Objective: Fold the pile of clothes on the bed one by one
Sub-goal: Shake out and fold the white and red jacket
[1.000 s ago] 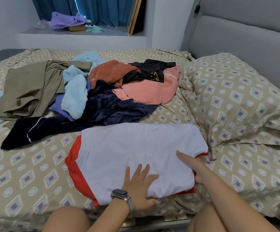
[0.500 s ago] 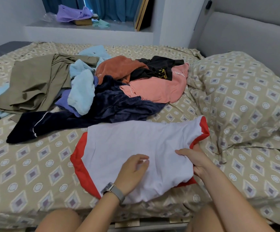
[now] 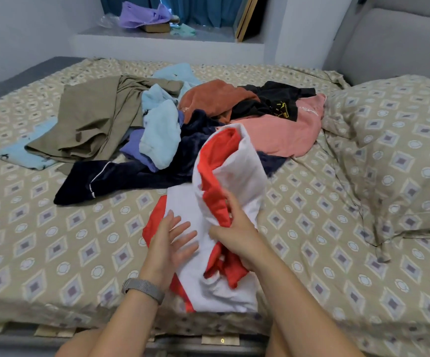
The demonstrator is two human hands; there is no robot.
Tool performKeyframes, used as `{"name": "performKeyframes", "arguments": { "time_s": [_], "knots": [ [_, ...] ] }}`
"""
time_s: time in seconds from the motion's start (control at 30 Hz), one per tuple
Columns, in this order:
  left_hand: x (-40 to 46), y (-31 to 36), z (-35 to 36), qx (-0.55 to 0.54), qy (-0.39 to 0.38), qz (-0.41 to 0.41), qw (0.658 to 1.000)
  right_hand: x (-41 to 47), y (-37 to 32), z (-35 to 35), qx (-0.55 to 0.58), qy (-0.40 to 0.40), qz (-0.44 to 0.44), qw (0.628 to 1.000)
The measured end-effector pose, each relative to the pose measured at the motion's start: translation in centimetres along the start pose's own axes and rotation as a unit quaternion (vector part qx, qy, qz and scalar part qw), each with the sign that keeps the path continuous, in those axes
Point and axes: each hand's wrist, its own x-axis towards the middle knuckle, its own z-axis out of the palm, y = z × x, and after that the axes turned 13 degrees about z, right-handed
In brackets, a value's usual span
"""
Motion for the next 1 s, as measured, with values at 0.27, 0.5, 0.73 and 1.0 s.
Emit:
{"name": "performKeyframes", "arguments": {
  "time_s": [0.27,0.5,0.73,1.0],
  "knots": [
    [2.4,1.5,-4.7,0.088,0.075,-0.031,0.993,1.4,1.1,5.1,-0.345,-0.142,0.049,0.927],
    [3.2,-0.7,-4.7,0.35,0.021,0.052,0.935,2.9,1.3,0.6,-0.092,0.07,0.02,0.993],
    [3.7,-2.0,-4.2,0.4,-0.025,0.036,0.915,2.9,3.5,-1.5,-0.405,0.073,0.056,0.91],
    [3.6,-2.5,-4.6,0.365,-0.003,0.066,0.929,2.7,3.3,-1.4,-0.517,0.132,-0.024,0.846]
  ]
}}
